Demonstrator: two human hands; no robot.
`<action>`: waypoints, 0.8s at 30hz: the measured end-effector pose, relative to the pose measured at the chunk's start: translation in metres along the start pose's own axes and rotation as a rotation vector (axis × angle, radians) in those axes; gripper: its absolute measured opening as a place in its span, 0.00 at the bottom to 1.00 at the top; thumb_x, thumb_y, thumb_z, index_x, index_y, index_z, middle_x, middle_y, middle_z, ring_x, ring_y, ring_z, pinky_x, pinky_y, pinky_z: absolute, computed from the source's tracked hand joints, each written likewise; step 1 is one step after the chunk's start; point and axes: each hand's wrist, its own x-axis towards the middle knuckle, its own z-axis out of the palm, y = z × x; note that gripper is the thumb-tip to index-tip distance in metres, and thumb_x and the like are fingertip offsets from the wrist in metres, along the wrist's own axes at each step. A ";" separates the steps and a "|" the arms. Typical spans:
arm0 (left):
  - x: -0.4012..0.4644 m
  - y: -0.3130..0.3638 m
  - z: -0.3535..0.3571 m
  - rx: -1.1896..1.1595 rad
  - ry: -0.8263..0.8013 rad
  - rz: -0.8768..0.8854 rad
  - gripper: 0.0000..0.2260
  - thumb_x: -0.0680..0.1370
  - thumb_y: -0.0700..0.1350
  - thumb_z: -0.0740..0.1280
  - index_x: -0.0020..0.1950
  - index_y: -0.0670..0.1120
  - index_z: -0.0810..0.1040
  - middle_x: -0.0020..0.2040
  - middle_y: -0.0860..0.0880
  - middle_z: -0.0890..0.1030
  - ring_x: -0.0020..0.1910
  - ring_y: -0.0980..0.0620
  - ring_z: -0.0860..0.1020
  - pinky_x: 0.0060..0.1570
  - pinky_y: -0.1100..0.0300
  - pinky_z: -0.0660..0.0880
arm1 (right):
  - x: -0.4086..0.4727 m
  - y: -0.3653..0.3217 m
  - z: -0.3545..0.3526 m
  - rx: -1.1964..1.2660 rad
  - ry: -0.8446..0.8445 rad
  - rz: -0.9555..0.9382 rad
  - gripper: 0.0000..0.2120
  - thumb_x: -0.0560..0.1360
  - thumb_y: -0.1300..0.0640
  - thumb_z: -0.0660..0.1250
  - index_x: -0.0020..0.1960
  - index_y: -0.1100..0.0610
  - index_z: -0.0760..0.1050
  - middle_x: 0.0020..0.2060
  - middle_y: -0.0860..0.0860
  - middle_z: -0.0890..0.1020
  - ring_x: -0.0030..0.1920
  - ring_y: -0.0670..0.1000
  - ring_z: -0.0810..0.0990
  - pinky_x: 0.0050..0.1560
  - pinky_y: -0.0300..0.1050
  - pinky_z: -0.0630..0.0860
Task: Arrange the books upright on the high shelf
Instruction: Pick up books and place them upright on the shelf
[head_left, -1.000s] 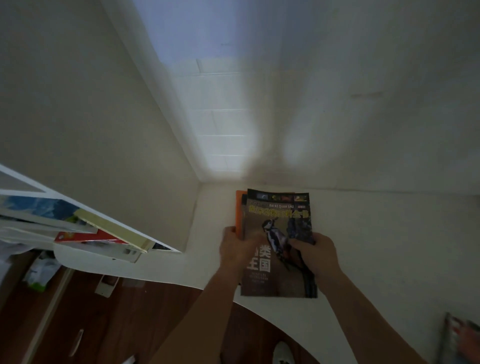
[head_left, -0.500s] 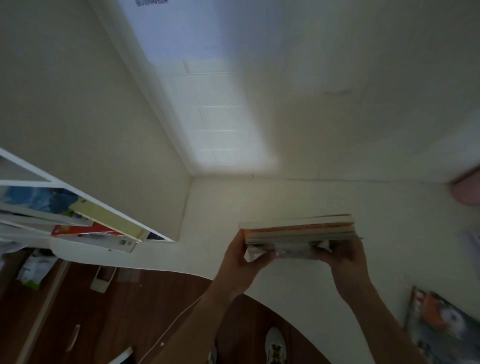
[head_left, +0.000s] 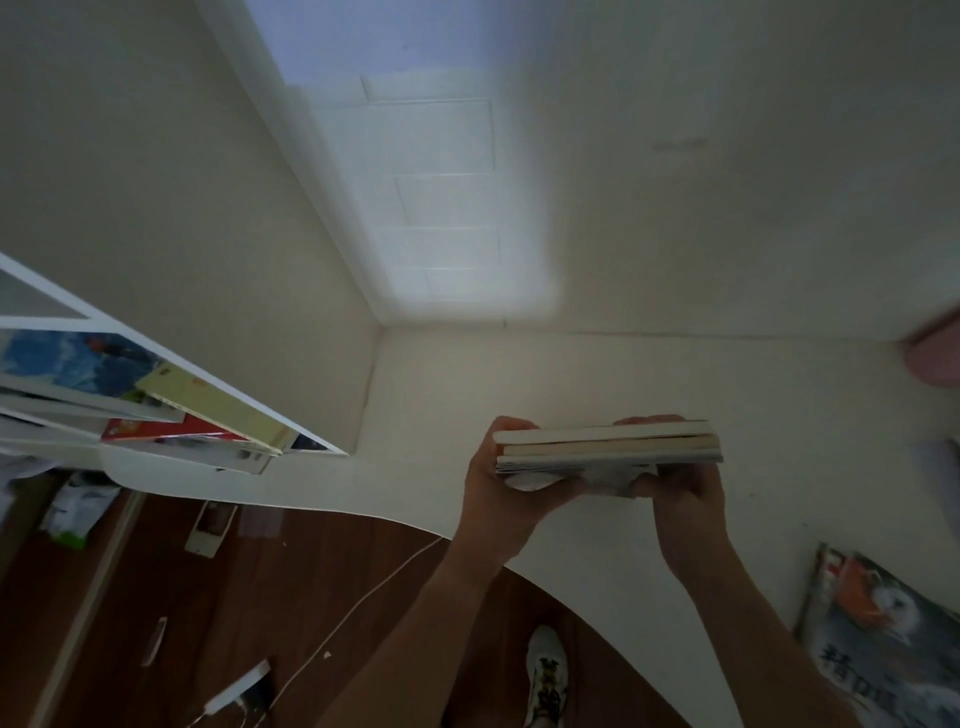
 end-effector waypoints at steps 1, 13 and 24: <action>-0.002 -0.003 0.001 0.012 0.001 -0.013 0.23 0.66 0.33 0.82 0.55 0.38 0.74 0.48 0.49 0.82 0.50 0.53 0.82 0.51 0.60 0.80 | 0.000 0.001 0.000 -0.006 -0.006 -0.018 0.35 0.66 0.85 0.60 0.50 0.46 0.83 0.49 0.47 0.86 0.56 0.51 0.83 0.49 0.46 0.83; -0.001 -0.013 0.009 -0.033 0.067 -0.028 0.22 0.66 0.32 0.82 0.54 0.42 0.77 0.50 0.49 0.84 0.53 0.48 0.83 0.54 0.50 0.82 | 0.006 -0.010 0.012 -0.094 0.108 0.086 0.29 0.65 0.86 0.56 0.48 0.56 0.77 0.36 0.41 0.83 0.40 0.41 0.82 0.36 0.37 0.78; -0.019 0.007 0.021 0.061 0.087 0.004 0.24 0.68 0.37 0.82 0.55 0.57 0.77 0.49 0.66 0.83 0.51 0.64 0.82 0.51 0.65 0.79 | 0.028 -0.018 -0.004 -0.100 0.105 0.203 0.27 0.61 0.85 0.55 0.36 0.57 0.81 0.31 0.51 0.81 0.36 0.51 0.80 0.32 0.42 0.77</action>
